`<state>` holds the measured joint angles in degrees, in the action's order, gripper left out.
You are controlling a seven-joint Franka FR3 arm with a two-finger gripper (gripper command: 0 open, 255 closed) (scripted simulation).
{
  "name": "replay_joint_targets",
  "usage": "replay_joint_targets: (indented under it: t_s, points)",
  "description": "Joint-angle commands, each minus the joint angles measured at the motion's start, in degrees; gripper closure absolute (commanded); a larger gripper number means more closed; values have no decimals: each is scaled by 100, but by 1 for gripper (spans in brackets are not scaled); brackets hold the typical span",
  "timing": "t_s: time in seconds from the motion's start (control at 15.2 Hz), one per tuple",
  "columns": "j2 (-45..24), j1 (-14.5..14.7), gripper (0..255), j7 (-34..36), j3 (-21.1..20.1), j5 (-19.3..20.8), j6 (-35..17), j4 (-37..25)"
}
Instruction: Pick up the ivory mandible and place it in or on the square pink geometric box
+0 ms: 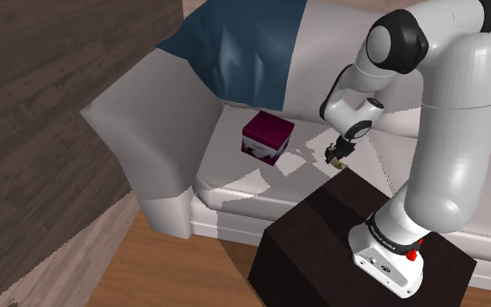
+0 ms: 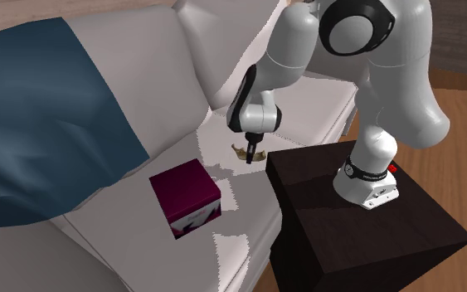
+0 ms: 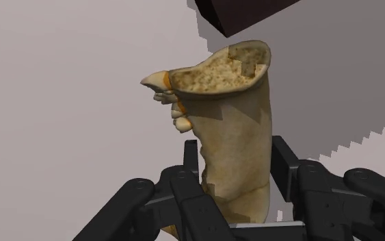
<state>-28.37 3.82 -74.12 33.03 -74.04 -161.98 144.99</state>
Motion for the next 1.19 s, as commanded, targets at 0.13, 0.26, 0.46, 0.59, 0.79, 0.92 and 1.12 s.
replay_joint_targets:
  t_s: [0.13,0.26,0.46,0.59,0.79,0.92,1.12]
  points:
    - [400,322,255,546,424,695,41,237]
    - [602,519,255,842,671,1067,62,350]
    - [913,864,255,1317,1106,1671,100,511]
    - [1129,1132,255,1661,1444,2116,126,614]
    - [1472,1617,255,2232,2055,2867,168,760]
    - [1723,2024,255,2670,2566,3453,195,852]
    - [2192,2871,255,3525,3628,4616,223,988]
